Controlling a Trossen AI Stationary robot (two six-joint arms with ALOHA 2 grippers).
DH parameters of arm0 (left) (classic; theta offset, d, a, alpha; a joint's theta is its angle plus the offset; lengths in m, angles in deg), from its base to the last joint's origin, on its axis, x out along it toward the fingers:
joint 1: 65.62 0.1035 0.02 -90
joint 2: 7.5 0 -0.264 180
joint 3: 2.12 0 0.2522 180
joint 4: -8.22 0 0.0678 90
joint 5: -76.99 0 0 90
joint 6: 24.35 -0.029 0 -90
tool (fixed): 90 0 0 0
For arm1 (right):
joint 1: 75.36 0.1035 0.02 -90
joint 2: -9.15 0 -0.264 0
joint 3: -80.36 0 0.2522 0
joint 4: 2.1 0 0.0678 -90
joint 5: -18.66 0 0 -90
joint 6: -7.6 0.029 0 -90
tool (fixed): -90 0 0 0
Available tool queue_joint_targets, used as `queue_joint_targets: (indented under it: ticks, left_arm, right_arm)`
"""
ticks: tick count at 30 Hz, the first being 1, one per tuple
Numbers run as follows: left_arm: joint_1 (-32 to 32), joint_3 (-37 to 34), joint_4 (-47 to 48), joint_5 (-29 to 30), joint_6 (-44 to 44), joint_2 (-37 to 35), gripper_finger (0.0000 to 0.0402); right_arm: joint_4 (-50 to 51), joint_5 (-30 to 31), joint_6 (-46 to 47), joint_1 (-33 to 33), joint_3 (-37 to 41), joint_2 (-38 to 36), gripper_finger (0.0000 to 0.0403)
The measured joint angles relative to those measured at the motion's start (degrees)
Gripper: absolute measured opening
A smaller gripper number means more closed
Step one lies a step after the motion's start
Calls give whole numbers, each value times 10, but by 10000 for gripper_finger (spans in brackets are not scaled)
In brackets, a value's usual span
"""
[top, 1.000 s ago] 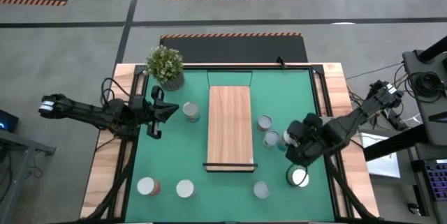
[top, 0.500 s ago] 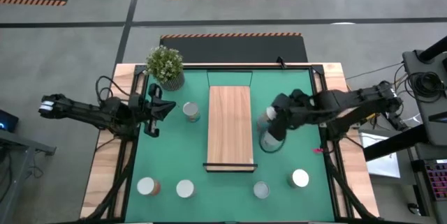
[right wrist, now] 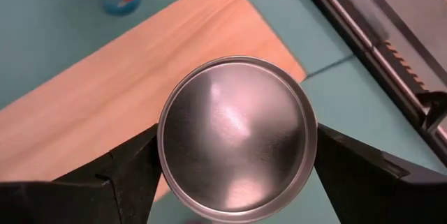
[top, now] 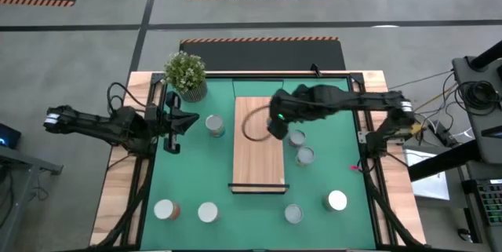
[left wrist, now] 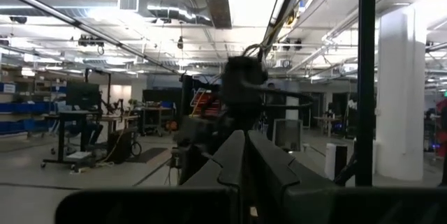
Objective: Pick and place cans onto a shelf
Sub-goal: Put the canned cherries on the shelf
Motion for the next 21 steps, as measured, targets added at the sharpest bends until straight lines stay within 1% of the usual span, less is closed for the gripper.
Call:
queue_joint_targets:
  ticks: [7, 15, 21]
  left_arm:
    - [0, -1, 14, 0, -29, -27, 0]
    - [0, -2, 52, 0, -53, -56, 0]
    - [0, -2, 55, 0, -60, -73, 0]
  right_arm:
    - [-1, -9, -42, -46, -99, 104, 313]
    - [-3, -14, -75, -56, -178, 206, 315]
    - [-4, -14, -88, -60, -231, 270, 316]
